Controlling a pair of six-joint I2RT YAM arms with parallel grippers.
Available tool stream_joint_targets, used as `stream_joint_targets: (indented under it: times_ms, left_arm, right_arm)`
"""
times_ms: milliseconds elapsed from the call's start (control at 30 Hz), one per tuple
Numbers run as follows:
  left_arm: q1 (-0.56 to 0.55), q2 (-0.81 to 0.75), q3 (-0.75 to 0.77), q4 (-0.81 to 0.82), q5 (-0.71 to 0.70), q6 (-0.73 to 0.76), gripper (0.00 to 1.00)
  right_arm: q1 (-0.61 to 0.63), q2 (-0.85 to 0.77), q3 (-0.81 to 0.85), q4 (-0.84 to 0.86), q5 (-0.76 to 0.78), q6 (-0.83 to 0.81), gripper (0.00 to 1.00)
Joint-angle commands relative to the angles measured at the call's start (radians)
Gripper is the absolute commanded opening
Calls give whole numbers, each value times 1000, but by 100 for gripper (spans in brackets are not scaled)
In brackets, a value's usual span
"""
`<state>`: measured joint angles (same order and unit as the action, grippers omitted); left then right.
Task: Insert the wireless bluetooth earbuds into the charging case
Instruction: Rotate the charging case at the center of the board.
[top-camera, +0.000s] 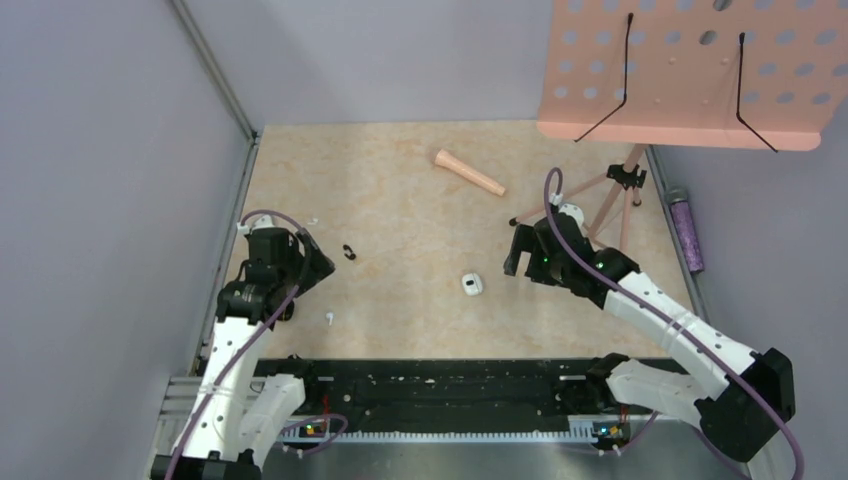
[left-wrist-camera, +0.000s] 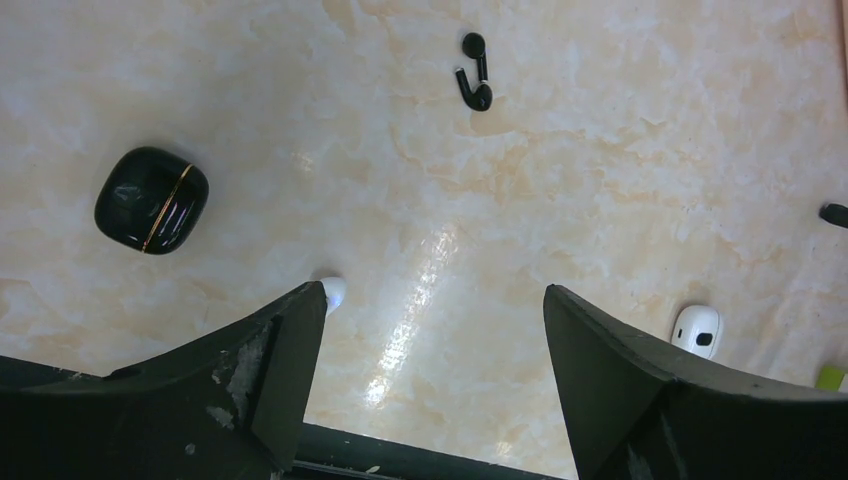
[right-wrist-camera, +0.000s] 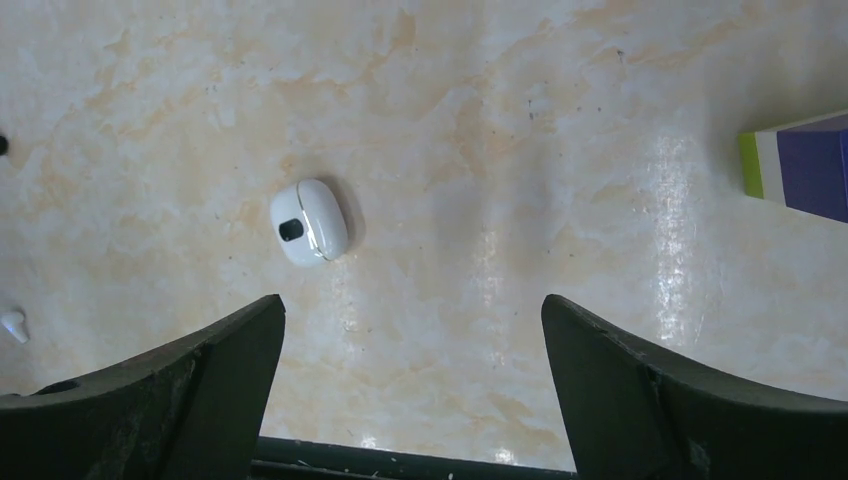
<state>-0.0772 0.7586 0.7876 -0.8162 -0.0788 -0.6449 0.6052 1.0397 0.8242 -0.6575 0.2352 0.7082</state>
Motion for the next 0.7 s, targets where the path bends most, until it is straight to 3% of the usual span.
stream_joint_targets:
  times_ms: [0,167,300,400,567,667]
  left_arm:
    - [2,4,-18,36,-20,-27,85]
    - [2,20,-21,26,-39,-59,88]
    - [3,29,-12,13,-91,-107,99]
    - [7,83,18,-29,-85,-112,99]
    - [21,206,79,-156,-193,-176,83]
    - [84,214,68,-181,-217,-216,82]
  right_arm:
    - [-8,-50,-21,72,12,26,99]
    - [-8,-69,-45,97,-4,32,99]
    - [-8,-80,-59,119,-10,22,99]
    - [-8,-78,-61,137,-21,14,99]
    - [-8,-86,-72,169,-35,13,98]
    - [-8,-105,-94,201,-37,1,98]
